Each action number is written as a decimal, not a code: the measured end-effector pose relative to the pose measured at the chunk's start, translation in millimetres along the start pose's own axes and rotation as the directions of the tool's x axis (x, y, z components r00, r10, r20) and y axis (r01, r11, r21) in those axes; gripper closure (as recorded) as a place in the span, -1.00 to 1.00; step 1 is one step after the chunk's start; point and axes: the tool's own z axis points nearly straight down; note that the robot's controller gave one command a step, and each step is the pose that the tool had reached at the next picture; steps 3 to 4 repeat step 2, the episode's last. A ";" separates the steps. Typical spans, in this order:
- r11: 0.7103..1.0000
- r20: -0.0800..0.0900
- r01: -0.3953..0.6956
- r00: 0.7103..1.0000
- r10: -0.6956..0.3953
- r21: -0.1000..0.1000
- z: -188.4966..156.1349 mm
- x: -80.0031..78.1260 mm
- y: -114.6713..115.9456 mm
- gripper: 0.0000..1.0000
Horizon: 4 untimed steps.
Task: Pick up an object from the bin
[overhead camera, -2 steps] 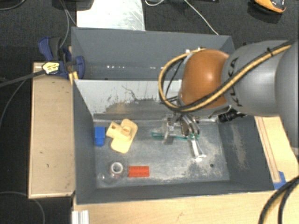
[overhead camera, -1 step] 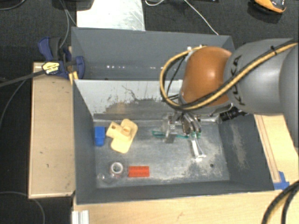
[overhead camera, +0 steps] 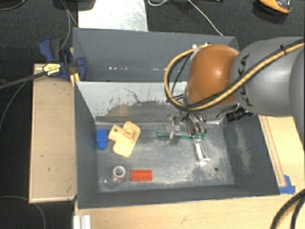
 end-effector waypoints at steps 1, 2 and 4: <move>1.000 0.002 0.000 1.000 0.000 -0.001 -10.4 -0.6 0.1 1.00; 1.000 0.003 0.000 1.000 0.000 -0.001 -15.6 -0.8 0.1 1.00; 1.000 0.003 0.000 1.000 0.000 -0.001 -15.6 -0.8 0.1 1.00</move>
Offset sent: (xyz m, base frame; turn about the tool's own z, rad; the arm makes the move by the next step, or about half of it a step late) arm 0.0001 0.0000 0.0261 0.0000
